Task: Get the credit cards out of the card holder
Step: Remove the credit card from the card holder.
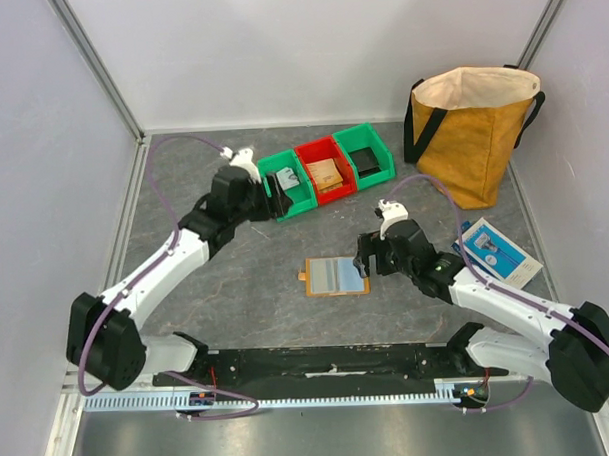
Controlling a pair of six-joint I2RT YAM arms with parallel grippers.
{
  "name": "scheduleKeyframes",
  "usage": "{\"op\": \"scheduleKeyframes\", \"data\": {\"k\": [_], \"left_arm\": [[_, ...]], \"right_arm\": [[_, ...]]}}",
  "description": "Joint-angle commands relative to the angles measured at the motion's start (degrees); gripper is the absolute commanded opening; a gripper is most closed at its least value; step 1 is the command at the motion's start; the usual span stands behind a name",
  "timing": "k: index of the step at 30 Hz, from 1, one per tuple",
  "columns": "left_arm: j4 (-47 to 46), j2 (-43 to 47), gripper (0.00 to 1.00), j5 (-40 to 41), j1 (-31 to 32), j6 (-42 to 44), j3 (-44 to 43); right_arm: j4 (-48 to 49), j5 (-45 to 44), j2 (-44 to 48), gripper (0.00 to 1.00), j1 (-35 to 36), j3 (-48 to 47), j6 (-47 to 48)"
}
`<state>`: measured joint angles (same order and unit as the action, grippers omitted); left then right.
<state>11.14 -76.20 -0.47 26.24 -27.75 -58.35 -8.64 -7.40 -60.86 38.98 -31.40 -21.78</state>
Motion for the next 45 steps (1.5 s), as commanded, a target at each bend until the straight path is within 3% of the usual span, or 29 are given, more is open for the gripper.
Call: {"op": "scheduleKeyframes", "data": {"k": [1,8,16,24,26,27,29,31,45], "left_arm": [[4.68,5.09,0.73,-3.13,6.00,1.47,6.83],[3.98,6.69,0.73,-0.76,15.33,-2.22,15.10],[-2.43,1.15,0.59,0.29,15.95,-5.03,18.62],[-7.00,-4.04,0.49,-0.06,15.95,-7.23,20.38],[-7.18,-4.30,0.39,0.29,15.95,-7.67,21.08],[-7.27,-4.04,0.26,0.21,16.04,-7.93,21.43],[-7.62,-2.73,0.12,1.86,15.95,-8.46,22.57],[-7.80,-1.58,0.03,2.05,15.95,-9.08,23.62],[-7.97,3.43,0.02,1.53,15.95,-12.68,28.81]], "right_arm": [[0.91,3.27,-2.41,0.91,0.30,-3.93,1.13],[1.00,0.64,-9.36,0.92,5.04,-7.00,1.57],[-0.32,-8.94,-18.49,0.91,13.74,-12.45,1.74],[-0.41,-11.93,-25.79,0.91,17.88,-16.41,2.18],[-0.41,-12.38,-26.76,0.90,18.41,-16.85,2.36],[-0.41,-12.81,-27.29,0.90,18.67,-17.03,2.53],[-0.32,-12.56,-28.17,0.90,19.11,-17.55,2.79],[0.03,-12.11,-28.87,0.90,19.64,-17.91,2.88],[-1.73,-15.37,-32.39,0.91,21.93,-18.88,3.76]]}}
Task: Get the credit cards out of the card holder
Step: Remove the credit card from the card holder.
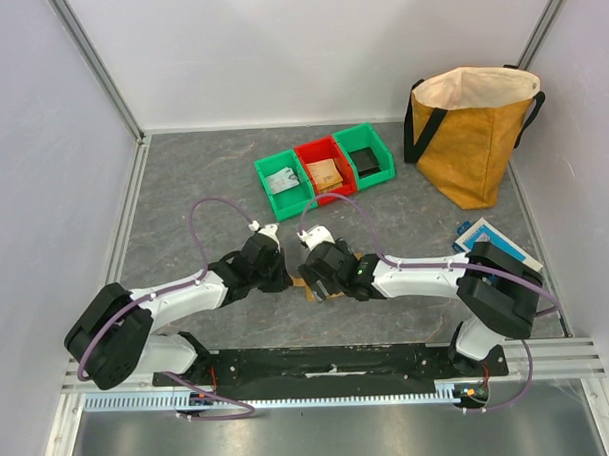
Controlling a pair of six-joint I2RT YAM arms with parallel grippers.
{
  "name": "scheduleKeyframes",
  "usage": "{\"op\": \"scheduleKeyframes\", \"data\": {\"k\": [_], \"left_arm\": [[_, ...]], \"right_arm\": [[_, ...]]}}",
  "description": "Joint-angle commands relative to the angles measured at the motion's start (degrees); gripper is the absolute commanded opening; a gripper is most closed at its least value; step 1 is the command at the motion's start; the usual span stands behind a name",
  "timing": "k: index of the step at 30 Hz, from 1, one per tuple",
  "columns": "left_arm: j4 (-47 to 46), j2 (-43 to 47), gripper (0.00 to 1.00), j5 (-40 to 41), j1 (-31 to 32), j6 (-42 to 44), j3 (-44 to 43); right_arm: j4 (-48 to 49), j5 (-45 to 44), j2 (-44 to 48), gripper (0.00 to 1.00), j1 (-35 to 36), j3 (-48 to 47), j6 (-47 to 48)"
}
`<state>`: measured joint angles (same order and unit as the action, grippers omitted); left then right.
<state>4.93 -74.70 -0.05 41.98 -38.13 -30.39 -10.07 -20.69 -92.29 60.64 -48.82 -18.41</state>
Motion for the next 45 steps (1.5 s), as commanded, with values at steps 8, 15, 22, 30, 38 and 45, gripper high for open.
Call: {"op": "scheduleKeyframes", "data": {"k": [8,15,22,30,38,45], "left_arm": [[-0.62,2.89,0.02,0.93,0.21,-2.13,1.30],[-0.27,5.00,0.02,0.32,0.12,-1.86,2.70],[-0.27,6.49,0.02,-1.97,0.21,-2.30,3.06],[-0.89,6.06,0.02,-2.49,0.21,-2.65,3.32],[-1.24,5.70,0.02,-2.84,0.21,-2.65,3.41],[-1.24,5.70,0.02,-2.93,0.21,-2.65,3.50]], "right_arm": [[-2.58,-9.26,-1.40,0.88,0.35,-0.93,0.31],[-6.63,-19.65,-0.61,0.85,-1.31,-1.10,0.92],[-1.90,-7.46,6.93,0.82,-1.76,-1.02,4.35],[4.44,5.13,5.73,0.93,-0.35,-0.75,7.60],[4.53,6.80,2.29,0.86,1.58,-0.05,11.38],[4.35,7.42,0.36,0.79,2.02,0.30,12.96]]}}
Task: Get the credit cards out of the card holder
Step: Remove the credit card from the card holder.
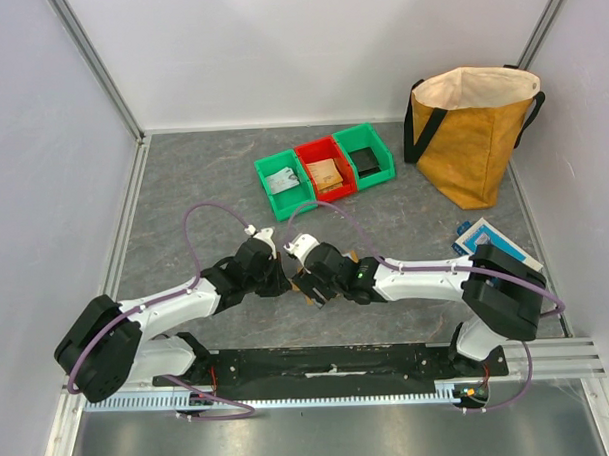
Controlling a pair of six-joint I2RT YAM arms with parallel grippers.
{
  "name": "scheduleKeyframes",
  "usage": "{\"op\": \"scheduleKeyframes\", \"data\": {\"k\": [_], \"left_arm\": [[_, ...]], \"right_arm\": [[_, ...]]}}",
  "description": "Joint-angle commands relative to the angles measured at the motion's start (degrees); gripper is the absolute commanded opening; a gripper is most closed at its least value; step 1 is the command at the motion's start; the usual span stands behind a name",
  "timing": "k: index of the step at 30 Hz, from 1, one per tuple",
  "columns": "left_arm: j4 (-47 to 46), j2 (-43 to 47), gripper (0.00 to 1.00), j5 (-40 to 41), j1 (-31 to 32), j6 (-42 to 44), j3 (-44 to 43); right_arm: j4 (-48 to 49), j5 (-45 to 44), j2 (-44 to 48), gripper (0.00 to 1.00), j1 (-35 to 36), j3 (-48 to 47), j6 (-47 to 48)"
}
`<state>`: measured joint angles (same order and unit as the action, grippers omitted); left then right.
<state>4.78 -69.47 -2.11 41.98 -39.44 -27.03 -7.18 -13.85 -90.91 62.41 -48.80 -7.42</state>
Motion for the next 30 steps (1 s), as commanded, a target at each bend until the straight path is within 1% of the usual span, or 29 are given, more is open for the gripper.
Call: {"op": "scheduleKeyframes", "data": {"k": [1,11,22,27,30], "left_arm": [[-1.08,0.30,0.02,-0.88,0.21,-1.34,0.13],[-1.00,0.22,0.02,-0.88,0.30,-1.08,0.04],[-0.91,-0.14,0.02,-1.14,0.12,-0.90,-0.22],[-0.91,0.13,0.02,-1.14,0.21,-0.90,0.13],[-0.91,0.30,0.02,-1.05,0.30,-0.90,0.22]], "right_arm": [[1.38,0.75,-1.28,0.79,0.25,0.19,2.23],[0.68,-0.57,-2.69,0.71,0.25,1.07,3.38],[1.20,3.39,-1.72,0.74,0.25,1.16,3.29],[1.03,3.39,-2.07,0.75,0.25,1.25,3.55],[1.03,2.51,-2.16,0.74,0.25,1.51,3.73]]}}
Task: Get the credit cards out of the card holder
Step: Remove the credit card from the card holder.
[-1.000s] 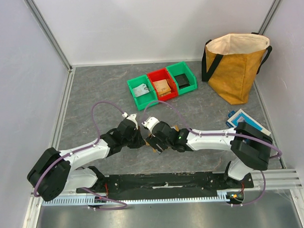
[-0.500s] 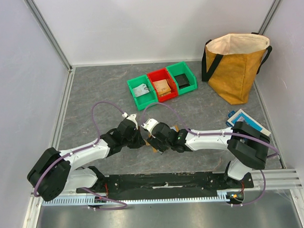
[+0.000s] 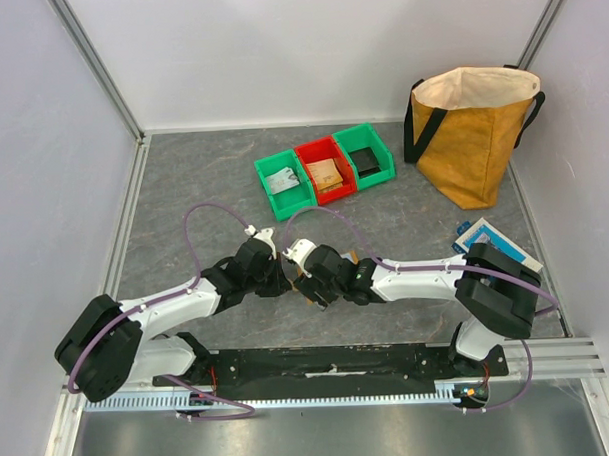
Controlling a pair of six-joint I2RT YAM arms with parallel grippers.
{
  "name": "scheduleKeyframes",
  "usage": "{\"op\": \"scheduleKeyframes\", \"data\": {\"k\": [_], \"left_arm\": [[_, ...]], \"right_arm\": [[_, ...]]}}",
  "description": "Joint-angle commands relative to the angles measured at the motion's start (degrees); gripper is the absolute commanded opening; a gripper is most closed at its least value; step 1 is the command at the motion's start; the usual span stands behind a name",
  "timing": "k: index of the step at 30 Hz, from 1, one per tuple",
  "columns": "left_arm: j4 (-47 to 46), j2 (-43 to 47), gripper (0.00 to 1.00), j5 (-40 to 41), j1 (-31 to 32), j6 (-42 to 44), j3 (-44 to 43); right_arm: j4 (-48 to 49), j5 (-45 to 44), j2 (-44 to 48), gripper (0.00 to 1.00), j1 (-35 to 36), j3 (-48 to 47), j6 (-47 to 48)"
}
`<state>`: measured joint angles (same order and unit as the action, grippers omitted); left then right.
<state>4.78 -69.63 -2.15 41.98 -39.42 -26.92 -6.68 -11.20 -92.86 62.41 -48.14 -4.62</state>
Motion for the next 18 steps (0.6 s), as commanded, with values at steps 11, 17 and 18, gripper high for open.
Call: {"op": "scheduleKeyframes", "data": {"k": [11,17,18], "left_arm": [[-0.21,0.72,0.02,-1.01,0.12,-0.31,0.29],[0.06,0.72,0.02,-1.27,0.12,0.22,0.20],[0.15,0.72,0.02,-1.36,0.21,0.31,0.20]], "right_arm": [[0.70,-0.23,0.13,0.52,-1.15,2.17,1.02],[1.66,3.37,1.63,0.27,-3.70,3.14,0.14],[1.93,3.90,2.06,0.24,-4.22,3.31,-0.12]]}}
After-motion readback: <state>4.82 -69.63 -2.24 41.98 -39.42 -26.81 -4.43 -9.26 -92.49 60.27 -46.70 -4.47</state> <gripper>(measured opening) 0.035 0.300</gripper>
